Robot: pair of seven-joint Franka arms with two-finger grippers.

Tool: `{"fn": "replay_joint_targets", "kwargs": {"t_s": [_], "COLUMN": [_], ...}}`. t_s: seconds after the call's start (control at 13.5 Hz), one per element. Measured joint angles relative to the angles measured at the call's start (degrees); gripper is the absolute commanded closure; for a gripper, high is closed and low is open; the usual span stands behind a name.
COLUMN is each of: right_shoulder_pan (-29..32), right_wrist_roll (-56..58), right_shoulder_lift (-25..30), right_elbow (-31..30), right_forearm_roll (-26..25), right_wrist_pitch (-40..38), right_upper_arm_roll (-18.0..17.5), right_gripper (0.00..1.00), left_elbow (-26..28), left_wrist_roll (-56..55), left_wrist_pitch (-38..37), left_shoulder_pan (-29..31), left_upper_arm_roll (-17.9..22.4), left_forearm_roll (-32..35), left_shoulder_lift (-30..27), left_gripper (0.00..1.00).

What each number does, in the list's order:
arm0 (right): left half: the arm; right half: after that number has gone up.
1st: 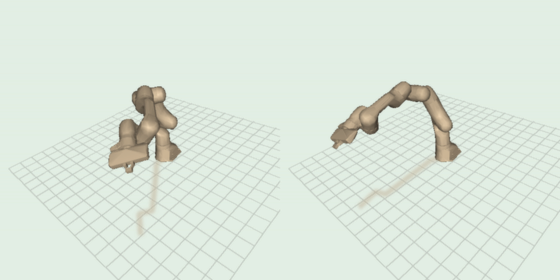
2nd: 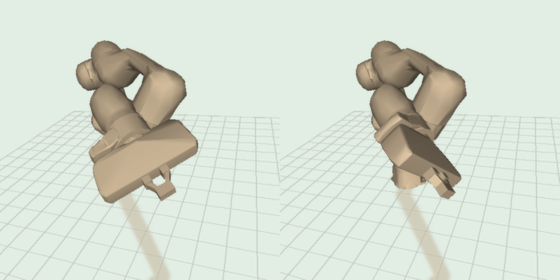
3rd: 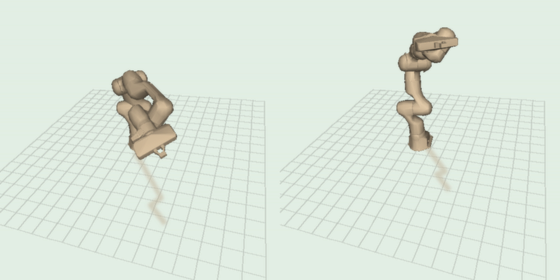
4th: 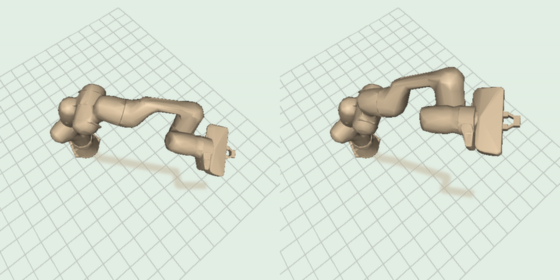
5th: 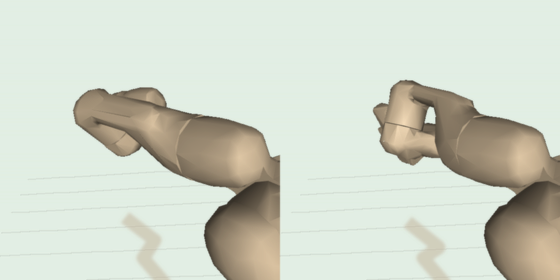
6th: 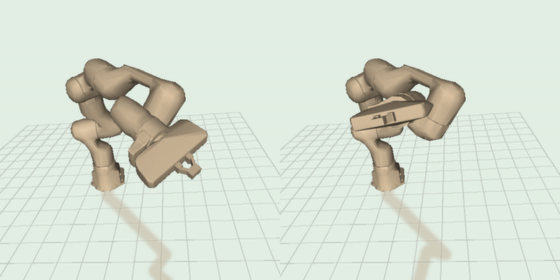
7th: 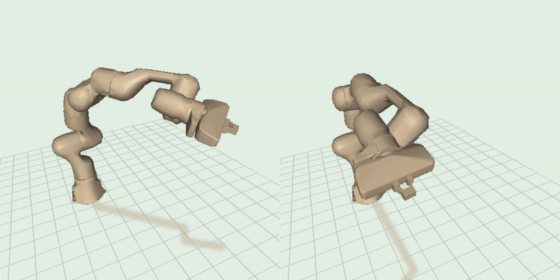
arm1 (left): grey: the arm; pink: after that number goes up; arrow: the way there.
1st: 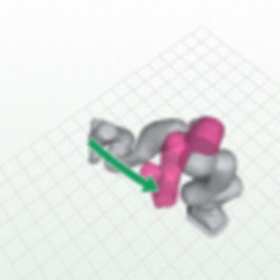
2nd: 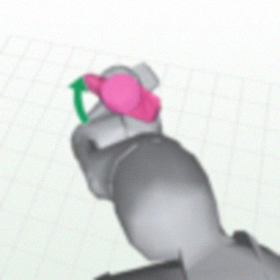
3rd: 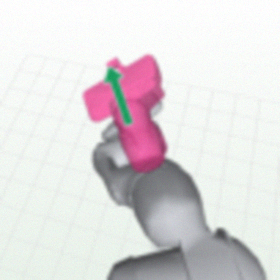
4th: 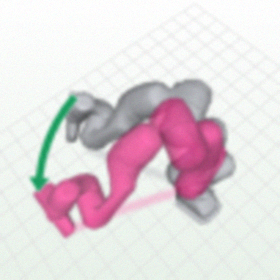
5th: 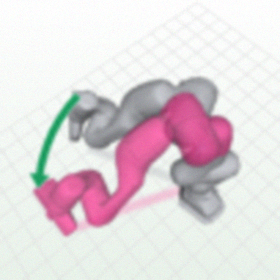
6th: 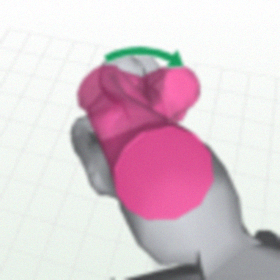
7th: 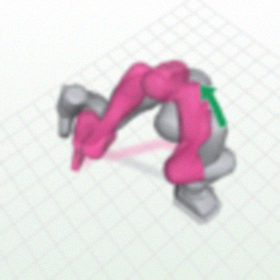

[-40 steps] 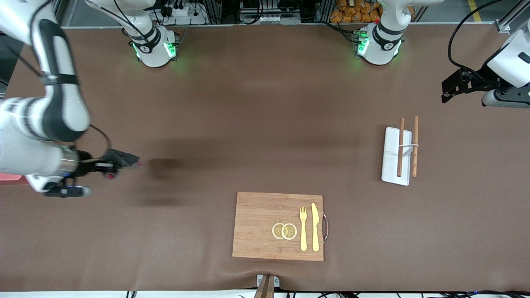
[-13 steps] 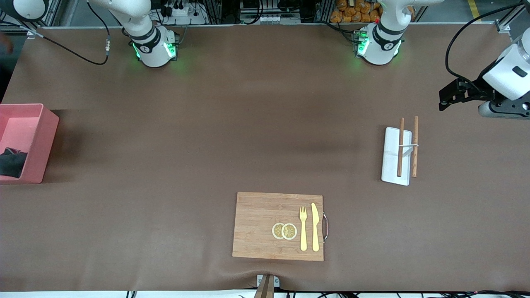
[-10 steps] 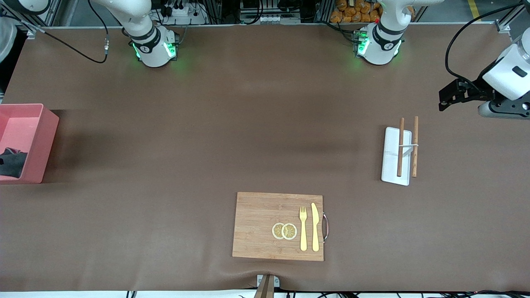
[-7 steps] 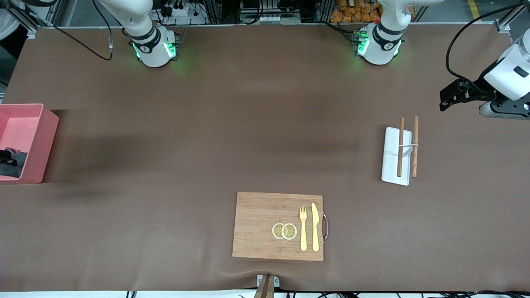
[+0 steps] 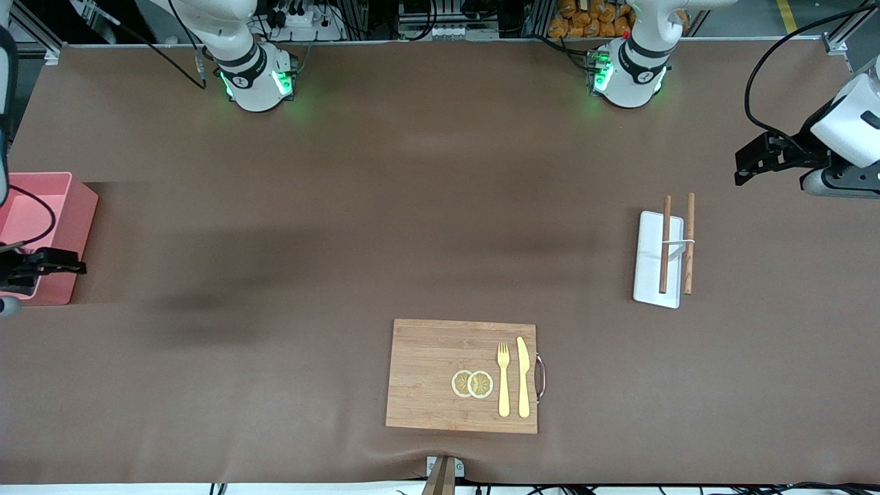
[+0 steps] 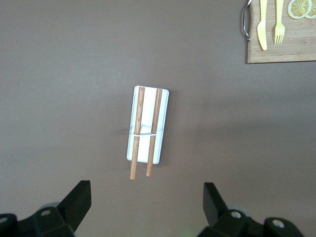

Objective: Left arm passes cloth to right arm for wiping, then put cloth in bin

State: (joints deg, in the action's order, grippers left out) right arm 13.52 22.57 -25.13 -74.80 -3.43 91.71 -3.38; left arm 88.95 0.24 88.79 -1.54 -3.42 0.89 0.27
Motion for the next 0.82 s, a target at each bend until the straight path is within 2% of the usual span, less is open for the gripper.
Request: {"fn": "replay_joint_targets", "kwargs": {"t_s": [0.15, 0.3, 0.37, 0.52, 0.82], "right_shoulder_pan": [-2.15, -2.87, -3.77, -6.44, -7.83], "right_wrist_roll": [-4.42, -8.12, -11.63, -17.31, -18.85], "right_shoulder_lift": [2.62, 5.4, 6.88, 10.07, 17.26], "right_elbow": [-0.01, -0.27, -0.9, -2.98, -7.6], "right_forearm_roll": [1.41, 6.53, 7.49, 7.68, 7.75], "right_wrist_pitch": [-2.5, -4.97, -5.64, -6.48, -7.55], "right_upper_arm_roll": [0.0, 0.08, 0.11, 0.28, 3.51], "right_gripper": [0.0, 0.0, 0.0, 0.0, 0.0], "left_elbow": [-0.01, -0.04, -0.06, -0.12, -0.2], "left_wrist_roll": [0.0, 0.0, 0.0, 0.0, 0.0], "left_wrist_pitch": [0.0, 0.03, 0.04, 0.08, 0.12], "left_shoulder_pan": [0.18, 0.58, 0.69, 0.72, 0.88], "left_upper_arm_roll": [0.06, 0.18, 0.19, 0.19, 0.2], "left_forearm_roll": [0.0, 0.0, 0.0, 0.0, 0.0], "left_shoulder_lift": [0.0, 0.0, 0.0, -0.01, -0.01], "left_gripper": [0.0, 0.0, 0.0, 0.0, 0.0]}}
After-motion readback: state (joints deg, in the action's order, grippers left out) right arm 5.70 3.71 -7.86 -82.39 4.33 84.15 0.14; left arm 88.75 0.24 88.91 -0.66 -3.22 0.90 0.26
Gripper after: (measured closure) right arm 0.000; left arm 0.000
